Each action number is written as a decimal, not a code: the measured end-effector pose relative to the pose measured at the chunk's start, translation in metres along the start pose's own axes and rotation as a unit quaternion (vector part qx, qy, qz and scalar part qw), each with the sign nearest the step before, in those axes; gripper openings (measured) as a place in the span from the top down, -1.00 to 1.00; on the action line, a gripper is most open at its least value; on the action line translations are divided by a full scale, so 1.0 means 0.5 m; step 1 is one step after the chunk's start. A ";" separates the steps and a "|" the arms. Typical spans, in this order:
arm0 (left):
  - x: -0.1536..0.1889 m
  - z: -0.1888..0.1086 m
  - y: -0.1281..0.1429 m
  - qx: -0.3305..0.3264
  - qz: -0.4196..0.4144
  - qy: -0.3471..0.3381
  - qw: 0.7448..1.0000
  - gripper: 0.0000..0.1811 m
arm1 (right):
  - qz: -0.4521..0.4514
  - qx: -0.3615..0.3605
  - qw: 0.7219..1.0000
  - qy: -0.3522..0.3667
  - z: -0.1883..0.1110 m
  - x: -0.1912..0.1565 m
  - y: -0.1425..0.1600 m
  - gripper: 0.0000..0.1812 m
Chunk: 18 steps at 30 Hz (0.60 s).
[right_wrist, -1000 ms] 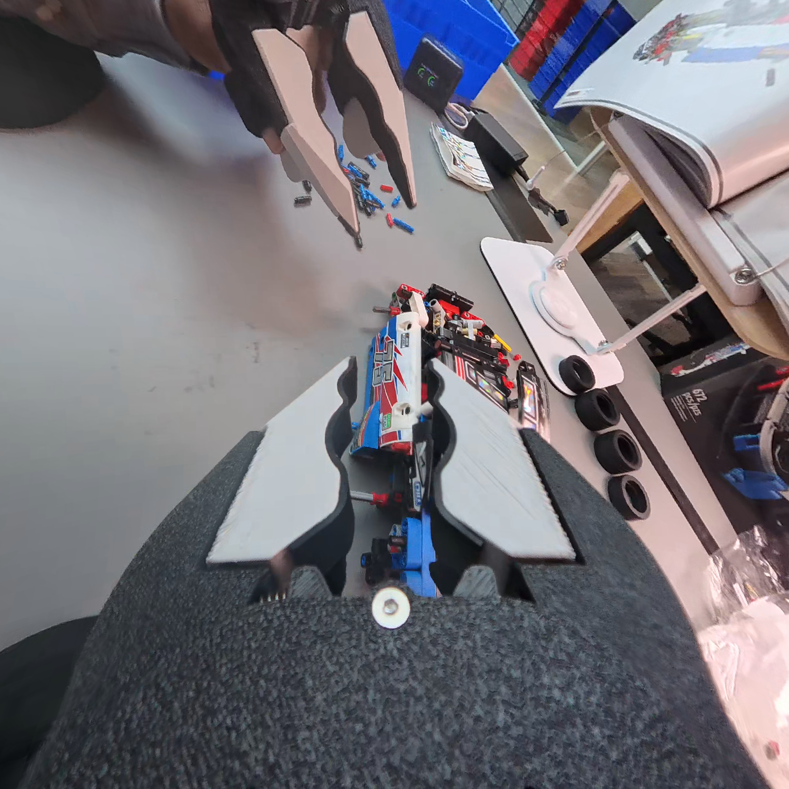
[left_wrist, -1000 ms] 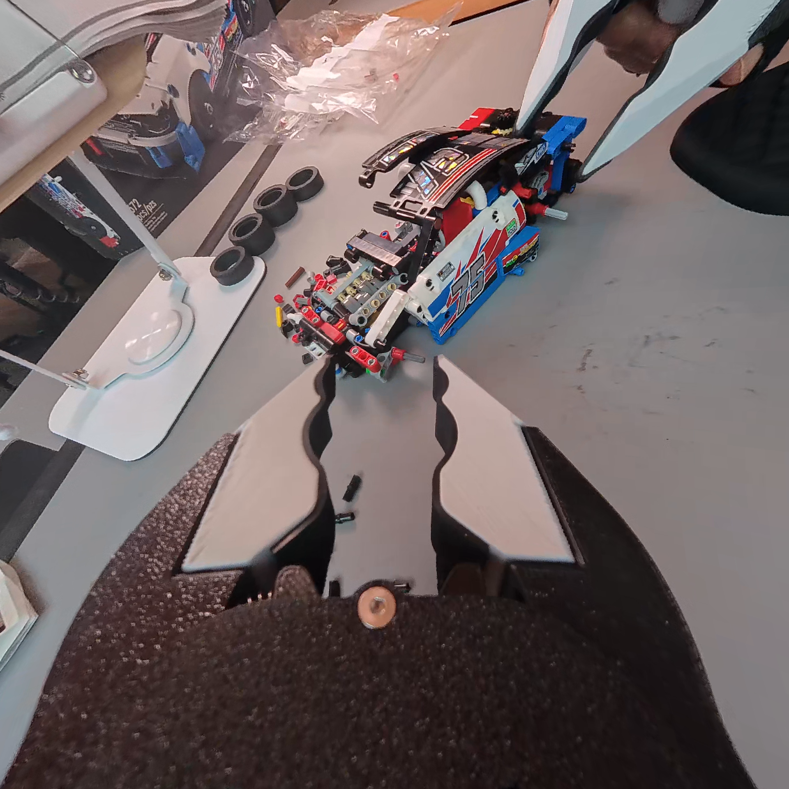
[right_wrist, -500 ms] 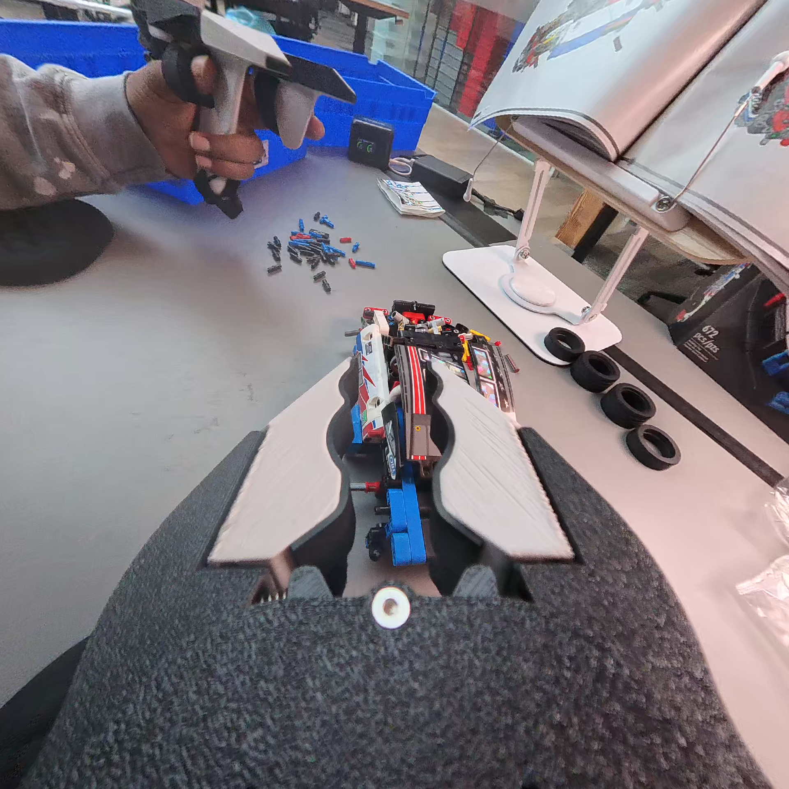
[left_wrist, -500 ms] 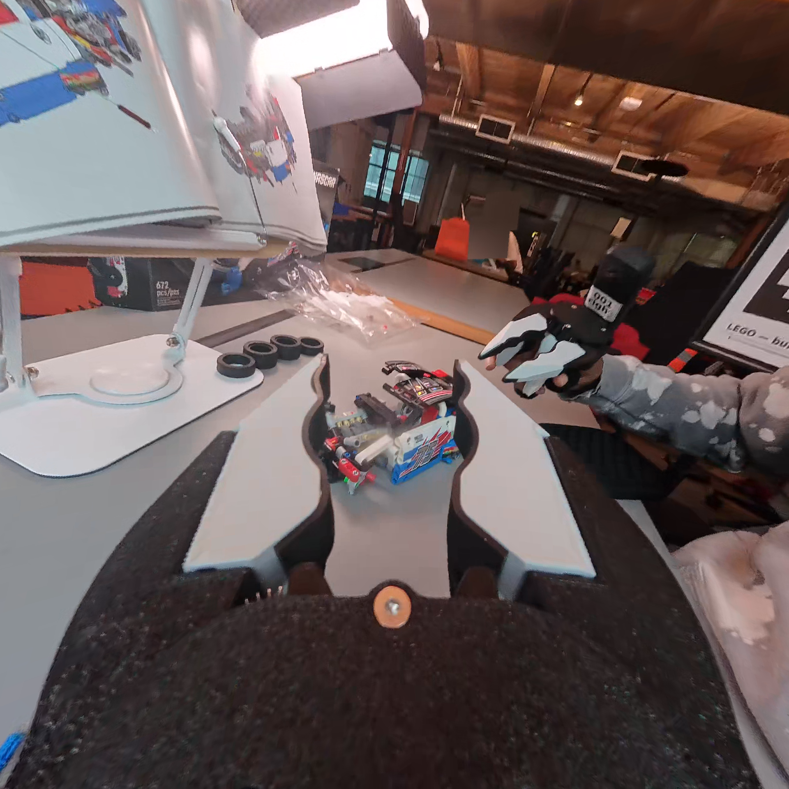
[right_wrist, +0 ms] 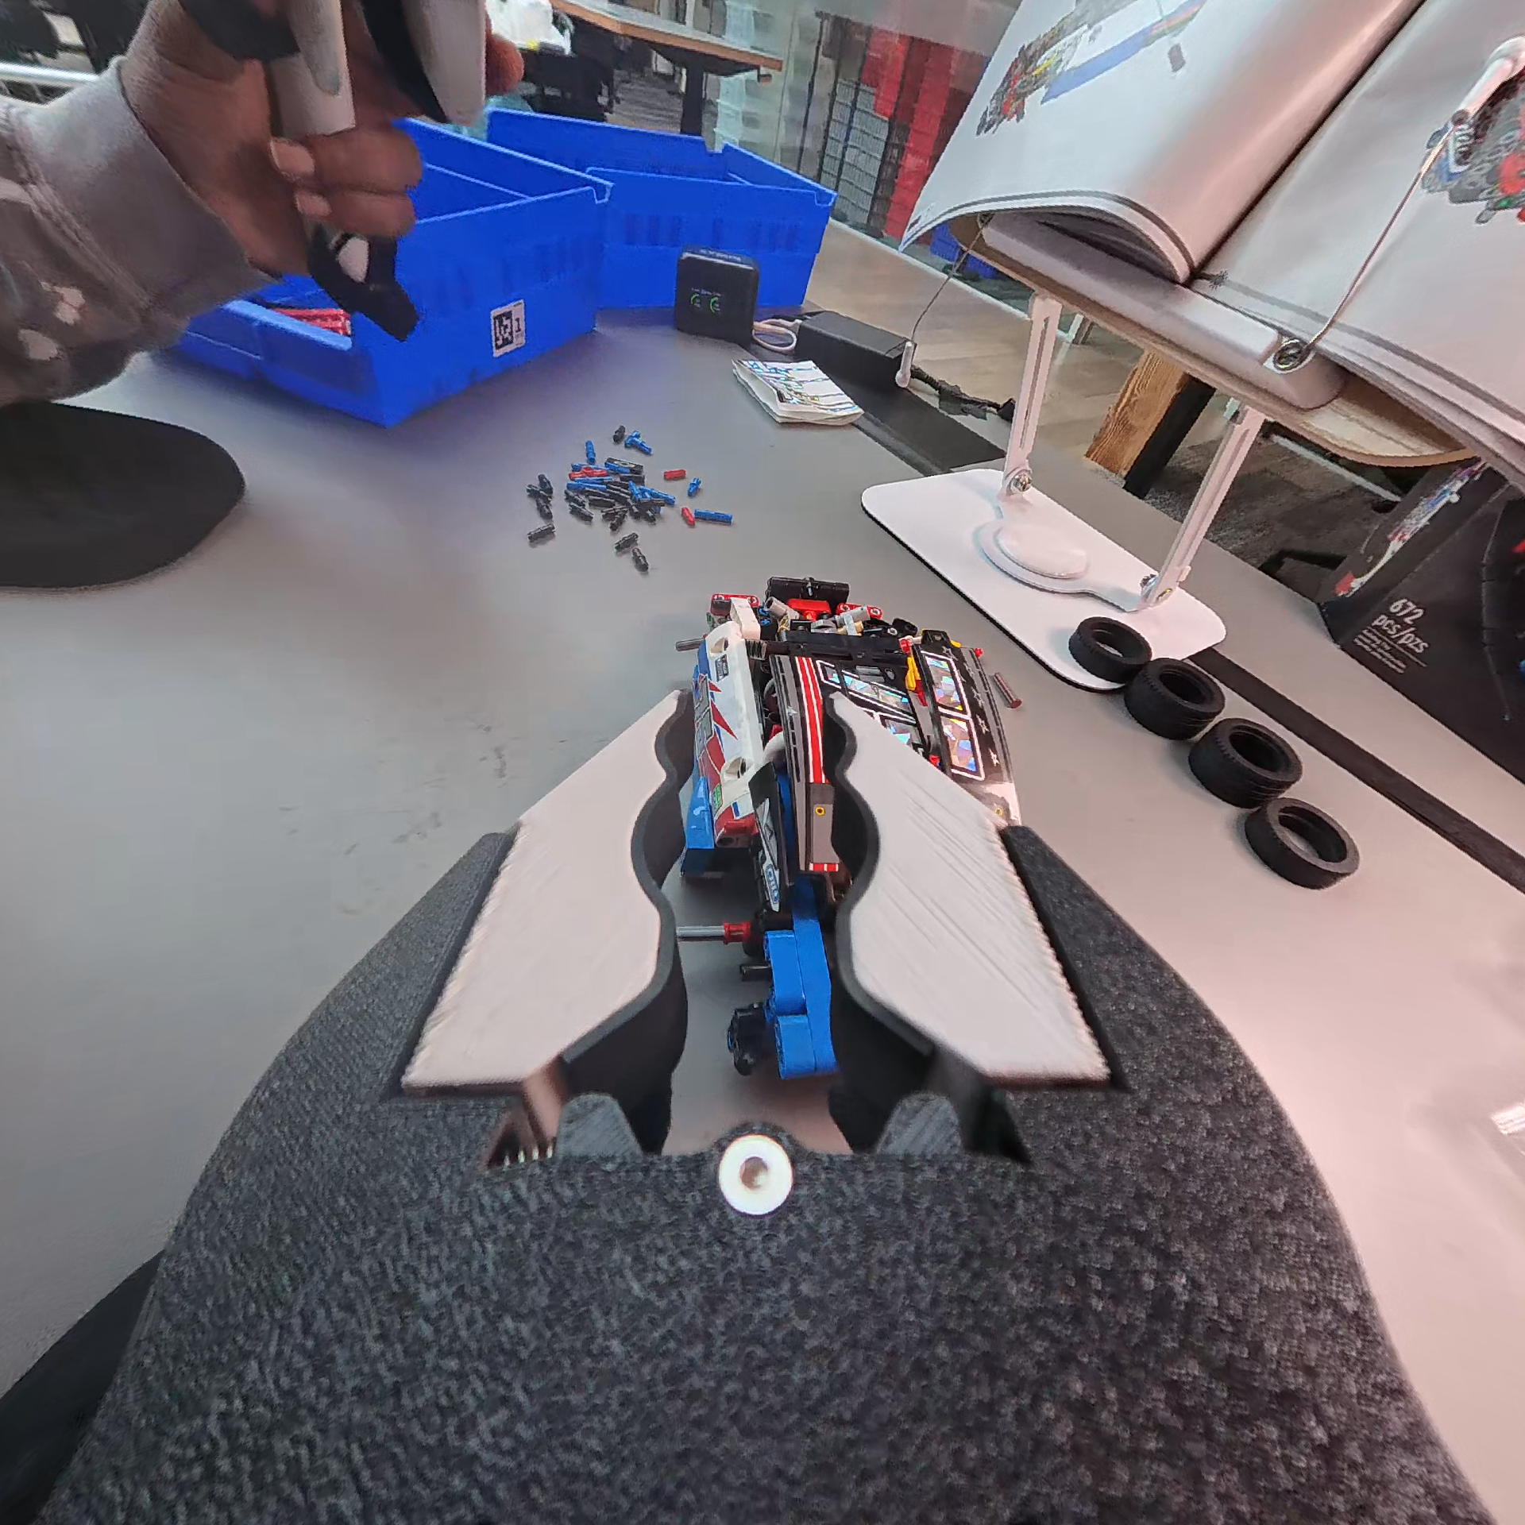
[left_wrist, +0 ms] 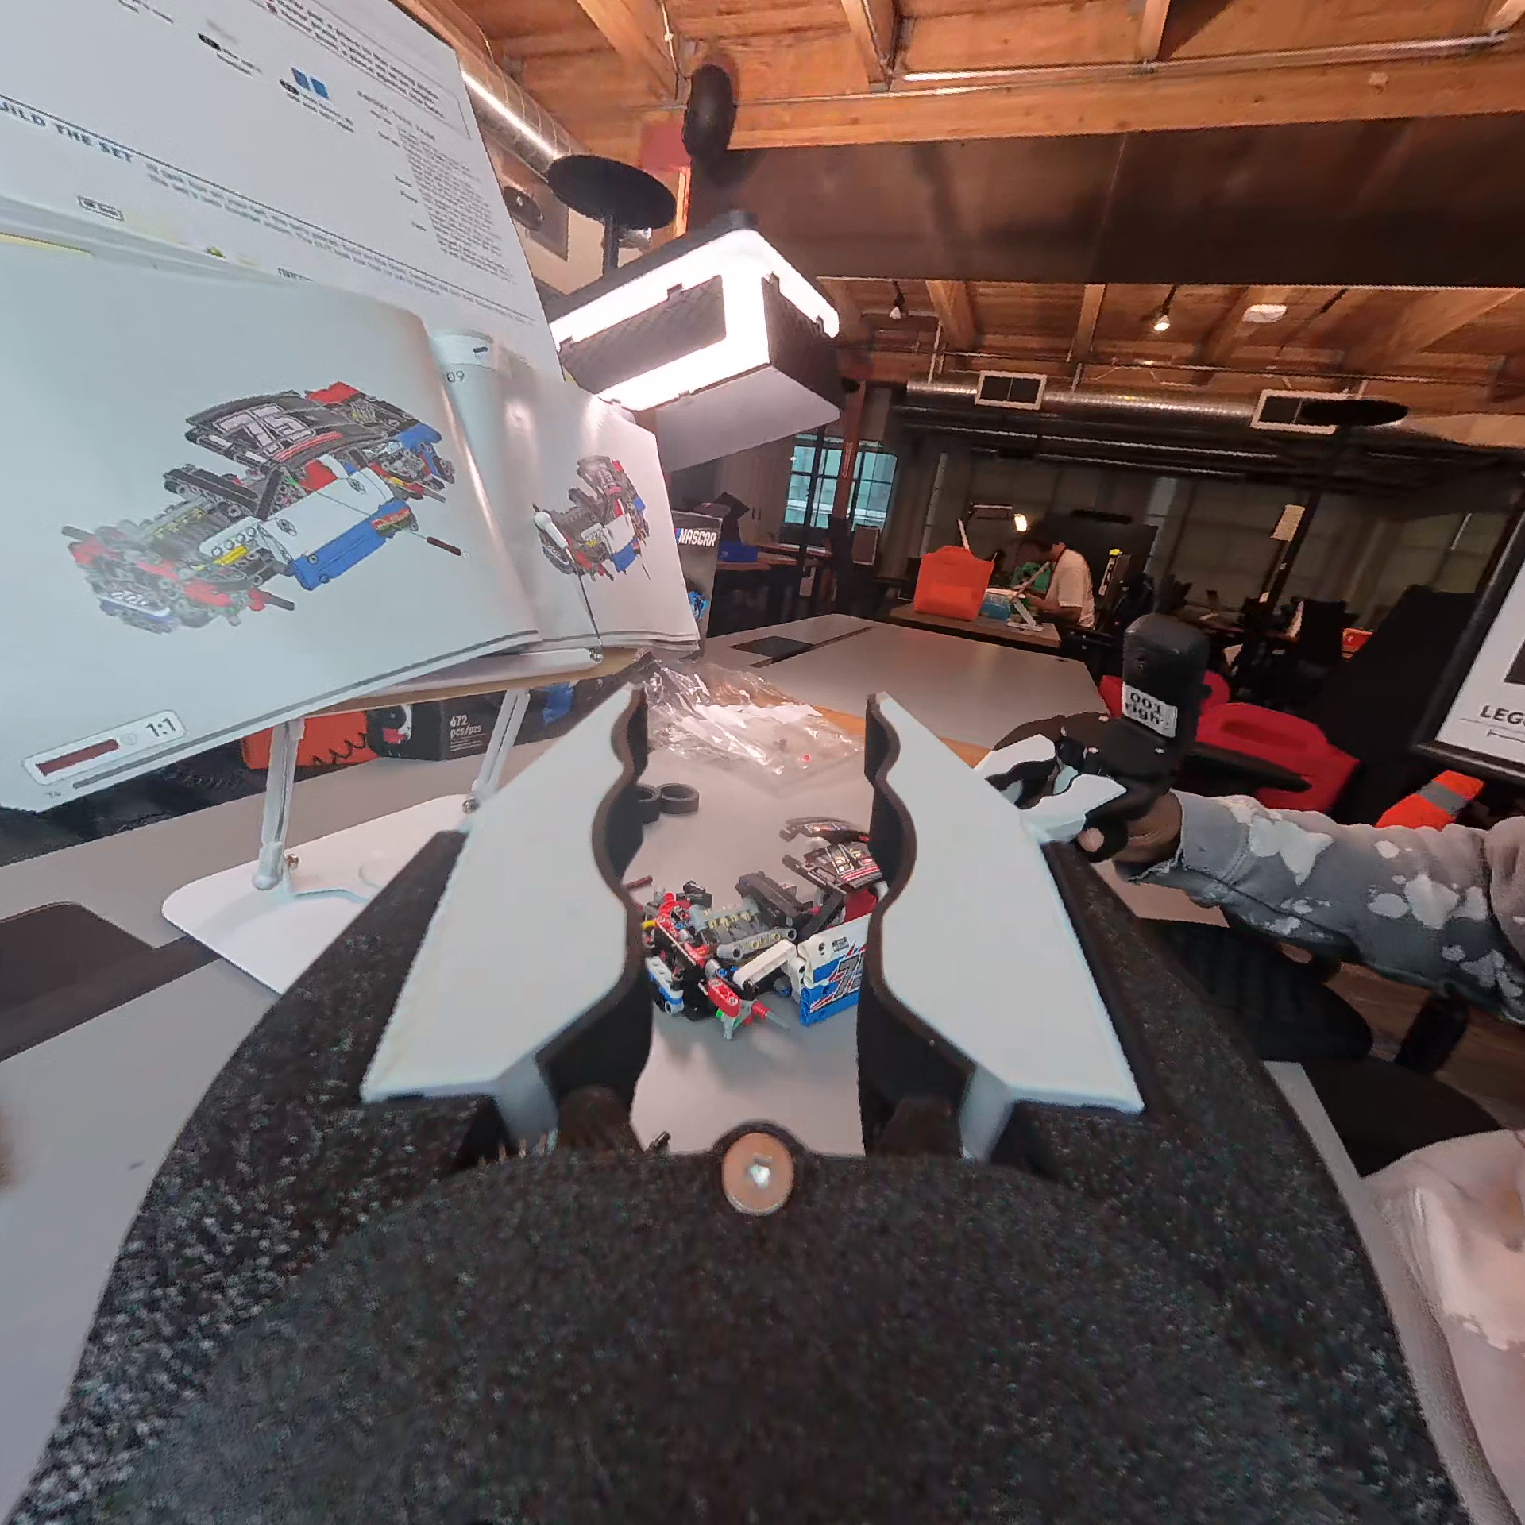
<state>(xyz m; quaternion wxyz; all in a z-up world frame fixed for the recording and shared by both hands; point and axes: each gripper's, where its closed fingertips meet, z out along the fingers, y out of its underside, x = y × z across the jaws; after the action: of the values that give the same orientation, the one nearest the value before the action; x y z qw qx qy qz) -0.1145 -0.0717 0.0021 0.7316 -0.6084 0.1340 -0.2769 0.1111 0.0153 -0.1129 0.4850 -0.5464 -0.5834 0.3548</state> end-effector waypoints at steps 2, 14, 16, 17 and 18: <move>0.006 0.003 0.030 -0.026 0.012 -0.006 1.000 0.44 | -0.003 -0.001 1.000 -0.001 0.002 -0.003 0.000 0.66; 0.037 0.044 0.192 -0.166 0.052 -0.001 0.985 0.45 | -0.037 -0.035 0.999 -0.001 0.020 -0.019 0.021 0.66; 0.034 0.046 0.204 -0.178 0.058 -0.005 0.982 0.45 | -0.060 -0.057 0.997 0.001 0.033 -0.020 0.024 0.66; 0.032 0.048 0.210 -0.184 0.062 -0.008 0.981 0.45 | -0.072 -0.073 0.995 0.003 0.042 -0.021 0.027 0.67; 0.030 0.049 0.215 -0.190 0.067 -0.011 0.979 0.45 | -0.085 -0.092 0.992 0.002 0.052 -0.023 0.031 0.66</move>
<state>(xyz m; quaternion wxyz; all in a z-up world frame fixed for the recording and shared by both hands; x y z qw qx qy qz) -0.0635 -0.0488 -0.0939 0.6215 -0.7285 0.2167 -0.1898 0.0900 0.0095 -0.1367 0.4615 -0.5382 -0.6571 0.2563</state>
